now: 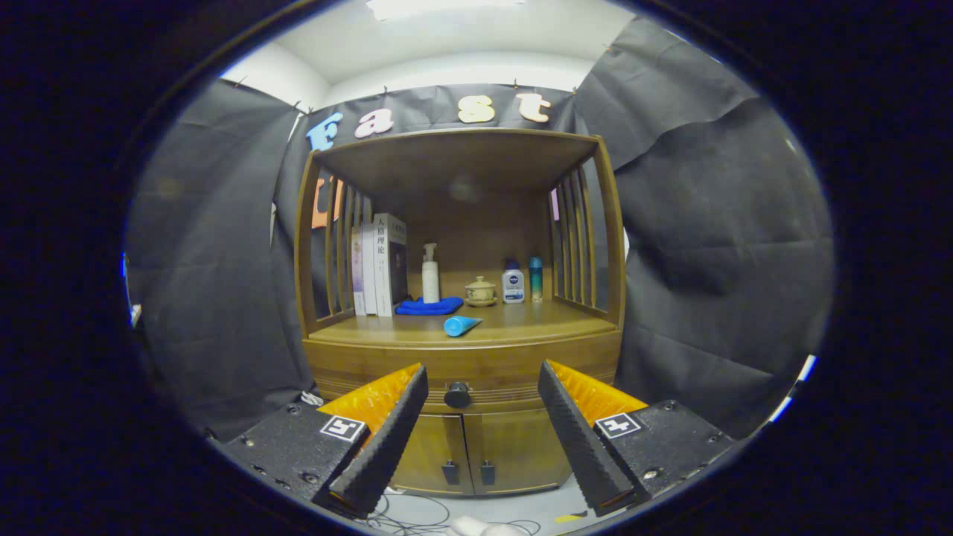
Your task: Pull open the drawer, take out the items inside it, and place them on the countertop above the cabinet.
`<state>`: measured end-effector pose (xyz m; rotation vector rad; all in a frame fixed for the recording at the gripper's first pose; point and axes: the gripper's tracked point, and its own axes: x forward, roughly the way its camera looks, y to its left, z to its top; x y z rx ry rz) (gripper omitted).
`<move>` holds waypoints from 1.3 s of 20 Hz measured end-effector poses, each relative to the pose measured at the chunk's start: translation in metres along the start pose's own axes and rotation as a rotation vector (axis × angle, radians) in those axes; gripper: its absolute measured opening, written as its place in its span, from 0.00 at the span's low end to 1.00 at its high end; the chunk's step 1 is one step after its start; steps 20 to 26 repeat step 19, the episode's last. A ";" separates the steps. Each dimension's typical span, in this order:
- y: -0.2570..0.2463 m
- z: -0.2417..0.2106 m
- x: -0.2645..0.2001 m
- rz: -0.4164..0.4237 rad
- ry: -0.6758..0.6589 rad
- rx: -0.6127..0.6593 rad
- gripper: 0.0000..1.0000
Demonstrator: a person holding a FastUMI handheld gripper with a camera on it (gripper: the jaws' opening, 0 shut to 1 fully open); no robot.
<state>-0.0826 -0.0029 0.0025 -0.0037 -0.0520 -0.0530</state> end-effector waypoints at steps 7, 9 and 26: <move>-0.011 0.002 -0.009 0.006 0.015 -0.001 0.98; -0.012 0.007 -0.011 0.006 0.006 0.014 0.98; 0.008 0.010 -0.011 0.042 0.024 -0.009 0.98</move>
